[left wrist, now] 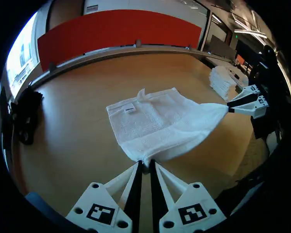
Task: Fold towel
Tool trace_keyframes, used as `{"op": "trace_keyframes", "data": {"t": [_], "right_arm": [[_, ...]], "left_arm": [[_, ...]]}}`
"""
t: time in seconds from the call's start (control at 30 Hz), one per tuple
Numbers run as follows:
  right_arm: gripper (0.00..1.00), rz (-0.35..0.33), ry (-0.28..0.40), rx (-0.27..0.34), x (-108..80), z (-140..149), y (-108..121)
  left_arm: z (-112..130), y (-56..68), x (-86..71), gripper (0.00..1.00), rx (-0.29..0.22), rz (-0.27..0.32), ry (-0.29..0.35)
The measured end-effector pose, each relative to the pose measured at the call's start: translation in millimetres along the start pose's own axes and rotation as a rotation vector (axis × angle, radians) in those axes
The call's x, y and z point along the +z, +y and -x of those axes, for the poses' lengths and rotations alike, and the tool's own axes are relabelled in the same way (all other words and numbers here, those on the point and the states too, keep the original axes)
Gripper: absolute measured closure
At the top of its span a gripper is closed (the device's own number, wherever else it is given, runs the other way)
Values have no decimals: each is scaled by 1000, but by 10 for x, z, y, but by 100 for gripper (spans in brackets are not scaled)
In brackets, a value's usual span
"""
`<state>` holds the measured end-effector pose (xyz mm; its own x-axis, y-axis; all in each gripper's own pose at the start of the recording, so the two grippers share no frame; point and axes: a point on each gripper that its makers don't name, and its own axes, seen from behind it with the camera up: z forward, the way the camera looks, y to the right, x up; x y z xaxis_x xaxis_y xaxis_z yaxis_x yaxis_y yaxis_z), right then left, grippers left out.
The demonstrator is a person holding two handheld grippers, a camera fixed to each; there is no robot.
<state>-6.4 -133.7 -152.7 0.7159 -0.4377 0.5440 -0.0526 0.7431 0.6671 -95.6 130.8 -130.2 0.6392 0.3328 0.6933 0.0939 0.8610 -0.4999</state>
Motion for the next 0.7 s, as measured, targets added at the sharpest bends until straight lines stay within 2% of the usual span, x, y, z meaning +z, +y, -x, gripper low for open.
{"op": "trace_keyframes", "data": {"t": [0.4,0.7], "right_arm": [[85,-19,-15,1,-232,-16,-109],[85,-29,-24,4,-263,9,-138]], "left_arm": [[58,172,-220,86,-25,22,-20],[113,202,-224,86,-41,26,-32]]}}
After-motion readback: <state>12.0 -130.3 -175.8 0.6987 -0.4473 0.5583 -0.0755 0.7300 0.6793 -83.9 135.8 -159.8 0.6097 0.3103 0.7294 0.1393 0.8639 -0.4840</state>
